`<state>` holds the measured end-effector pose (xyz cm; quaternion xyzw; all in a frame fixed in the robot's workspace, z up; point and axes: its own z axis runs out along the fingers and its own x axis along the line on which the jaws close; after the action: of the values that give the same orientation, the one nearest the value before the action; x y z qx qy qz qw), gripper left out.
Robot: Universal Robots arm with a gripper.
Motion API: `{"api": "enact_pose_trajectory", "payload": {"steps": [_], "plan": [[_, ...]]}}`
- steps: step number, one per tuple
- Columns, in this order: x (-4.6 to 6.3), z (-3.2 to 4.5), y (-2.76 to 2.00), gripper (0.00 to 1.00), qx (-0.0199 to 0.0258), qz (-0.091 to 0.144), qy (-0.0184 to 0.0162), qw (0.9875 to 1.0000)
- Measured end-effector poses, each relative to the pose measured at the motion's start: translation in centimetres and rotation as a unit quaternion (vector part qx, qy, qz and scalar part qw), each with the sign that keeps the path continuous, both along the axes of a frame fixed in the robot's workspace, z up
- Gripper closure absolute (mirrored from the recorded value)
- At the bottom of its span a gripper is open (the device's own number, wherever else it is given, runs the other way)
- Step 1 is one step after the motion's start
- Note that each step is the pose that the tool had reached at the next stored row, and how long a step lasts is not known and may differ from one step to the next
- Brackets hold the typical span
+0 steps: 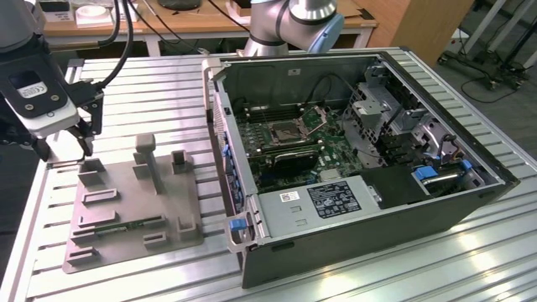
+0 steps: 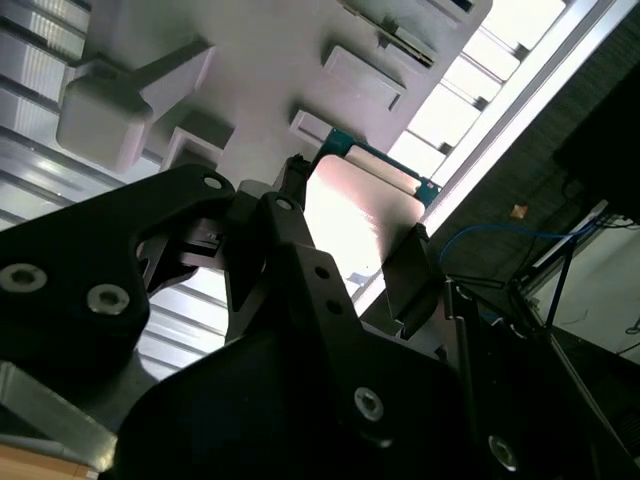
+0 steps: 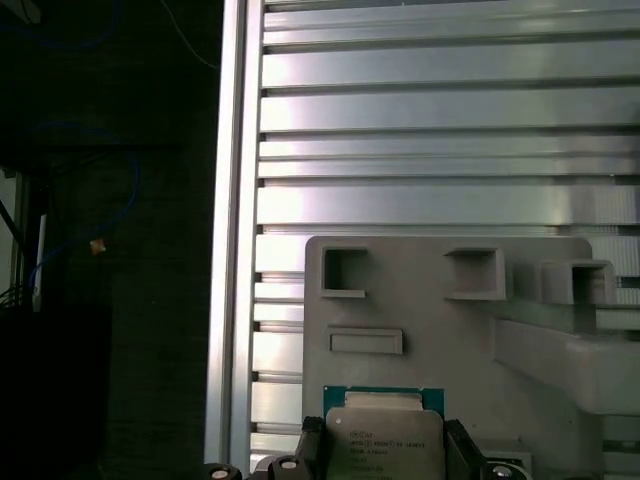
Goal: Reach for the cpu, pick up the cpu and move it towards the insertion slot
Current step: 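Pick up the cpu and move it towards the insertion slot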
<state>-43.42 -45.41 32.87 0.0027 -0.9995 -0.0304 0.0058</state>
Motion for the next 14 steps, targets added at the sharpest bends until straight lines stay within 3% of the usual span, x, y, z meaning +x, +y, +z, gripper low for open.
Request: {"api": "enact_pose_trajectory", "payload": {"steps": [9, 14], "plan": [[0.0, 2.28, 0.0, 0.45, 0.0001, 0.0, -0.0001, 1.0], [0.0, 3.07, 0.0, 0.45, 0.0001, 0.0, -0.0001, 1.0]]}}
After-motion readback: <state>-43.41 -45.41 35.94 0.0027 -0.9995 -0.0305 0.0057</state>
